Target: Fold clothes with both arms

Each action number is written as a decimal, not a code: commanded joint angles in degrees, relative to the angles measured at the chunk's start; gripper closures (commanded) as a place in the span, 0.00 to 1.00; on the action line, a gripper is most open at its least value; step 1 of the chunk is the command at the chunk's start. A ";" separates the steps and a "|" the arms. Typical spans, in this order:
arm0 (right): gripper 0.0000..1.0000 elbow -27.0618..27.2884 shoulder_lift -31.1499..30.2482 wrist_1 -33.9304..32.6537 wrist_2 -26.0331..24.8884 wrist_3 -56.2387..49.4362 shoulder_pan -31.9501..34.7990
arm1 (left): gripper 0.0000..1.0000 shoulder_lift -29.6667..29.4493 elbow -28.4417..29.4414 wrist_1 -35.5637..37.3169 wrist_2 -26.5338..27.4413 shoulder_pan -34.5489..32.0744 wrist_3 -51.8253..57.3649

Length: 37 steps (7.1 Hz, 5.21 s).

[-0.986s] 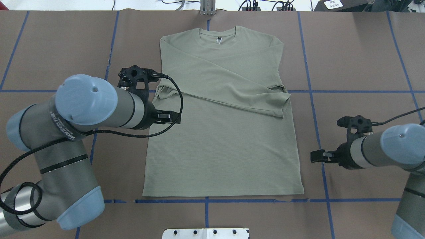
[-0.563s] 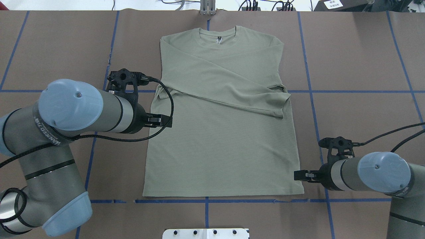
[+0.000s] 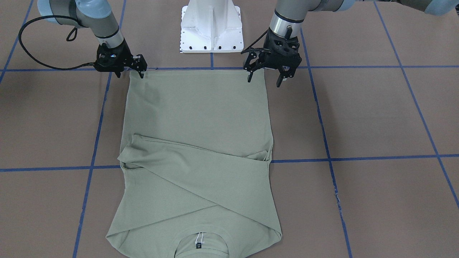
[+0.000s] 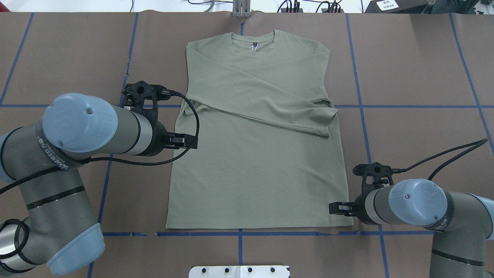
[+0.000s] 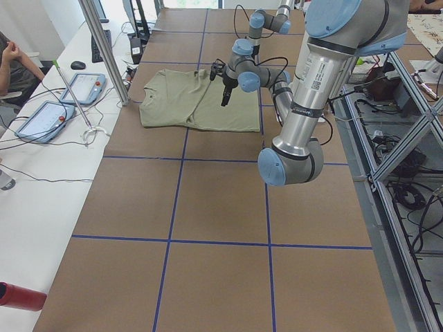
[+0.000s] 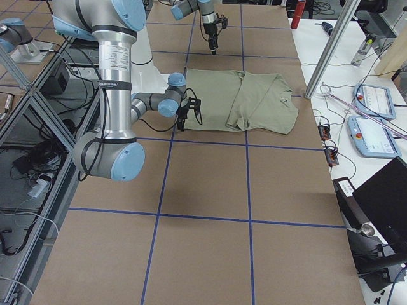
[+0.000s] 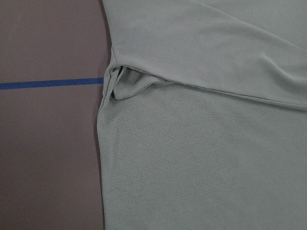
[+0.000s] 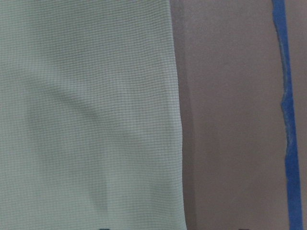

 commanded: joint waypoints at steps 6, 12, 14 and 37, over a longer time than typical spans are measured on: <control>0.29 -0.83 0.48 -0.31 1.18 -0.45 -0.71 | 0.00 0.39 -1.75 0.09 0.00 -0.12 0.09; 0.55 -1.27 0.48 -0.23 1.63 -0.54 -1.06 | 0.00 0.47 -2.98 0.26 -0.70 -0.12 0.09; 0.95 -1.97 0.48 0.04 1.63 -0.54 -1.15 | 0.00 0.82 -3.16 0.18 -0.70 -0.12 0.09; 1.00 5.76 1.97 0.39 2.33 0.08 4.30 | 0.89 6.36 5.72 0.26 4.40 18.60 -20.48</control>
